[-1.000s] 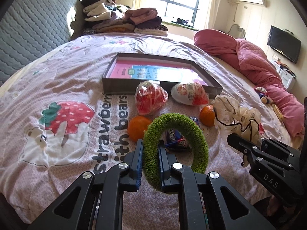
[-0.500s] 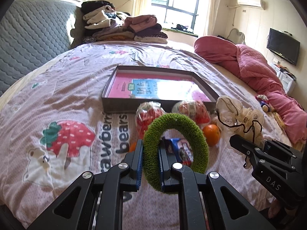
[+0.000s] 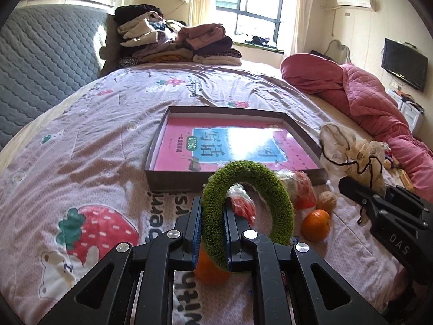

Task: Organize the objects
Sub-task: 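Carry the green ring and mesh bag over the grey box, then open both tools to drop the ring and mesh bag into the box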

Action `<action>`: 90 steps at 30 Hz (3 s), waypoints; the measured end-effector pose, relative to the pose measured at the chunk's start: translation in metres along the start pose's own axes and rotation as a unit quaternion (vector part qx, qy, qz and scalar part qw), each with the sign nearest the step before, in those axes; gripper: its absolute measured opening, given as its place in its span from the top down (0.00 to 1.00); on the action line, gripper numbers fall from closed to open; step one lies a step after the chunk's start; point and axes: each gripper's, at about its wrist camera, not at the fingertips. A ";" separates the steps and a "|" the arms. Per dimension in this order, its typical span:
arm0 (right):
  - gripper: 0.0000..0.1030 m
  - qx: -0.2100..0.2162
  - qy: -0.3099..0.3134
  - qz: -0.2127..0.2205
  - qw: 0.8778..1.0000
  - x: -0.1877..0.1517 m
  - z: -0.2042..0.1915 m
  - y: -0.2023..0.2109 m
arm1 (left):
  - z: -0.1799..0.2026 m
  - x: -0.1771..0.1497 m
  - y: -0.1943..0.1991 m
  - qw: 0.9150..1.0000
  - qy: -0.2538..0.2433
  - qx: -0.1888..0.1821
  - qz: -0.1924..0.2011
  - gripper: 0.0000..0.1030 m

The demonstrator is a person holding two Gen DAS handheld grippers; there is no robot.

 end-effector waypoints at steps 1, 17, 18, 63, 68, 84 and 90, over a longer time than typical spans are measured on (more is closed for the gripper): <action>0.77 -0.002 0.000 0.000 1.000 0.003 0.001 -0.003 | -0.002 0.003 -0.002 1.000 0.001 0.002 0.001 0.87; 0.77 -0.016 0.003 -0.013 1.000 0.038 0.013 -0.053 | -0.018 0.050 -0.050 1.000 0.010 0.026 -0.003 0.87; 0.77 -0.017 0.004 -0.015 1.000 0.038 0.014 -0.057 | -0.019 0.053 -0.054 1.000 0.011 0.028 -0.003 0.87; 0.53 -0.021 -0.038 -0.111 0.993 0.041 0.042 -0.129 | -0.050 0.066 -0.142 0.992 0.044 0.049 -0.105 0.67; 0.47 -0.027 -0.028 -0.105 0.994 0.047 0.040 -0.127 | -0.050 0.070 -0.134 0.993 0.046 0.044 -0.098 0.59; 0.44 -0.041 -0.032 -0.061 0.997 0.066 0.042 -0.100 | -0.045 0.076 -0.102 0.996 0.037 0.042 -0.070 0.56; 0.43 -0.040 -0.024 -0.048 0.998 0.068 0.036 -0.084 | -0.038 0.077 -0.085 0.997 0.028 0.042 -0.056 0.48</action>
Point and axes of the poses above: each gripper's, at about its wrist camera, not at the fingertips, and y roughly against the way its jaws point, z to its right, x to its top, and after that the axes turned 4 degrees about z, right-handed
